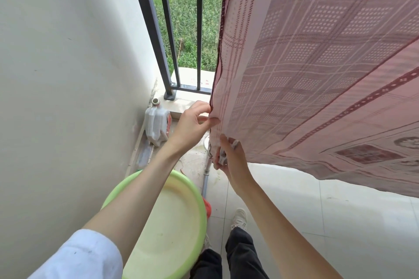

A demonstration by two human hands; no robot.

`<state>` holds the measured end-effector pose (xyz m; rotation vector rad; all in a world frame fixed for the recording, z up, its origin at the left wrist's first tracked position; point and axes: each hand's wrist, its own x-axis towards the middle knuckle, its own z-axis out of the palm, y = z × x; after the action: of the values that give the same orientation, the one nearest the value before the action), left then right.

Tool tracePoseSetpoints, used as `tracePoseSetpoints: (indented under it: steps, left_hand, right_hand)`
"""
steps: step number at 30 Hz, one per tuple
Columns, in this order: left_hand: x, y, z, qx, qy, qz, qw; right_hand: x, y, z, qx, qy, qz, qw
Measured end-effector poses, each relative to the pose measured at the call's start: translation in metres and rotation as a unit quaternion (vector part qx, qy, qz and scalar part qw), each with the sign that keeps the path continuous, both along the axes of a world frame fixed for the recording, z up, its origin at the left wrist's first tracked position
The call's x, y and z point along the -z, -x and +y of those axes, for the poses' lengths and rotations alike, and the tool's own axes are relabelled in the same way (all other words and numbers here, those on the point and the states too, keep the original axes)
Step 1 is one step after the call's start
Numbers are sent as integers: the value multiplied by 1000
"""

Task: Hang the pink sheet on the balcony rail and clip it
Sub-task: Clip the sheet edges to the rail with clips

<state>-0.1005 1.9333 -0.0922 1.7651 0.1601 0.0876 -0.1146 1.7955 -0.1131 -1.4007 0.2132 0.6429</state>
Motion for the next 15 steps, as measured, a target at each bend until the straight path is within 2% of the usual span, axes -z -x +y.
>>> tracePoseSetpoints:
  steps: [4, 8, 12, 15]
  left_hand:
    - [7, -1, 1, 16, 31, 25, 999]
    - [20, 1, -1, -36, 14, 35, 999]
    - [28, 3, 1, -81, -32, 8, 996]
    - [30, 5, 1, -78, -58, -9, 995]
  right_hand:
    - [4, -2, -4, 23, -57, 71, 996]
    - [7, -1, -9, 36, -23, 48, 998]
    - [7, -2, -15, 41, 43, -1, 998]
    - [11, 0, -18, 102, 8, 49, 994]
